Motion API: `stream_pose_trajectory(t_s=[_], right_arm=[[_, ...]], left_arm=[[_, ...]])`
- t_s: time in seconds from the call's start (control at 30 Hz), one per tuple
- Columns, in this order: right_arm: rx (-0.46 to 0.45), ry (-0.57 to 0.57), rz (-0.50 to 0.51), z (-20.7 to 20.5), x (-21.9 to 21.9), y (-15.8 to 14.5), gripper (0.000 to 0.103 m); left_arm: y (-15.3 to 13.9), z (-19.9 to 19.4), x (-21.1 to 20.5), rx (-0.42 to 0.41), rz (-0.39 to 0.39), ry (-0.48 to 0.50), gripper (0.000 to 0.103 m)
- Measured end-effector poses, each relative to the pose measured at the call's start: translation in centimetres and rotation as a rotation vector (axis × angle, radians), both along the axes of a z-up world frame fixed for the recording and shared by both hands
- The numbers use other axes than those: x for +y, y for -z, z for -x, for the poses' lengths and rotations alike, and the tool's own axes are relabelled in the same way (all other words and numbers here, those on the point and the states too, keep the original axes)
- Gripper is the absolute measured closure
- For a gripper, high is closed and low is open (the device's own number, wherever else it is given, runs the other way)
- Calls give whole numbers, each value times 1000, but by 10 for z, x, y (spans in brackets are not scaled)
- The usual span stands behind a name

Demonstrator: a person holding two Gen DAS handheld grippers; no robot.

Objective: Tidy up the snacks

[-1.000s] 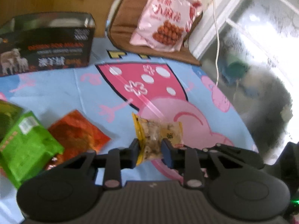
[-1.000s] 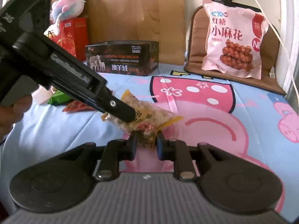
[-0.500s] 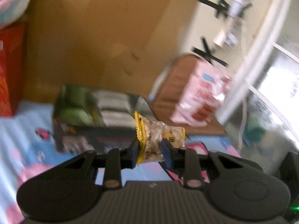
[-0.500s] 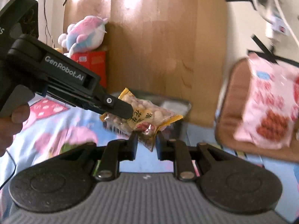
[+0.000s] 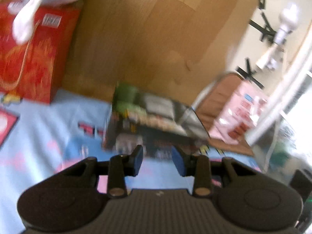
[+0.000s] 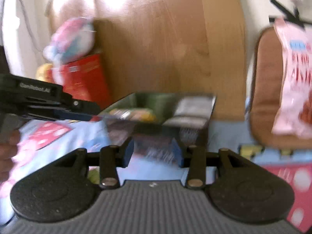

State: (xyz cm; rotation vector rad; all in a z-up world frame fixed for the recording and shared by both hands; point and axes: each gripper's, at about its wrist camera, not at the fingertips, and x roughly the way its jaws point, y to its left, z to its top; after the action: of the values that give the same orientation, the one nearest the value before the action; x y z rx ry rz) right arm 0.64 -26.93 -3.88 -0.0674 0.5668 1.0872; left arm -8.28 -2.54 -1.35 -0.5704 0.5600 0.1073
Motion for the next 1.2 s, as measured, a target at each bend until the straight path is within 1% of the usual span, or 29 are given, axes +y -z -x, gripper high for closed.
stream_pose_trajectory(t_s=[0.07,0.13,0.17,0.27,0.3,0.37,0.4,0.43,0.47,0.5,0.53,0.57,0.6,0.67,0.7,0.77,0.8,0.87,0.93,0.97,1.0,1.03,1.07,1.13,1.2], right_arm=[[53,-70,2,19,-18,9,45],[83,-119,29,33,-23,18,45],[80,-151,50,42,-23,22,44],[27,-197,113,56,-10,27,41],[1,-201,133,63,-5,29,39],[-71,-197,161,71,4,30,40],[-106,-178,178,76,6,29,44],[-138,-122,195,75,6,30,47],[-182,-36,222,74,4,31,51],[-226,43,243,71,2,31,49],[-234,87,235,69,-4,28,49],[-209,88,196,69,-12,21,49],[-182,62,145,71,-19,14,49],[-126,-29,83,80,-24,3,49],[-55,-104,57,84,-22,0,49],[79,-216,33,88,-10,4,50],[105,-237,45,92,-2,6,50],[120,-248,95,95,18,15,50],[152,-258,117,94,36,24,50],[173,-263,118,93,41,27,51],[194,-262,122,93,46,32,57],[203,-253,120,92,51,35,57],[199,-245,115,93,53,34,61],[186,-228,117,96,51,32,61],[140,-222,112,104,49,28,62]], left_arm=[[12,20,-6,21,31,19,69],[19,33,-9,34,65,30,69],[22,40,-11,34,74,32,69],[20,60,-18,25,63,31,69],[19,65,-18,22,60,30,69],[16,76,-21,14,54,19,69],[16,80,-20,13,50,8,69],[16,86,-17,14,50,-6,69],[16,91,-15,15,53,-18,69],[18,97,-13,16,61,-27,69],[20,103,-11,19,66,-32,69],[22,108,-9,22,70,-36,69],[24,113,-8,25,73,-39,69],[30,118,-4,34,94,-33,69],[33,118,-2,40,107,-28,69],[38,116,-1,55,127,-23,69],[40,115,-3,57,130,-14,69],[42,110,-7,66,121,9,55],[47,103,-13,89,90,29,55],[50,100,-15,104,78,31,58],[54,98,-16,124,66,24,60],[58,96,-16,144,54,11,70],[60,96,-13,145,51,0,73],[61,99,-8,133,91,11,73],[55,99,-7,106,104,25,73]])
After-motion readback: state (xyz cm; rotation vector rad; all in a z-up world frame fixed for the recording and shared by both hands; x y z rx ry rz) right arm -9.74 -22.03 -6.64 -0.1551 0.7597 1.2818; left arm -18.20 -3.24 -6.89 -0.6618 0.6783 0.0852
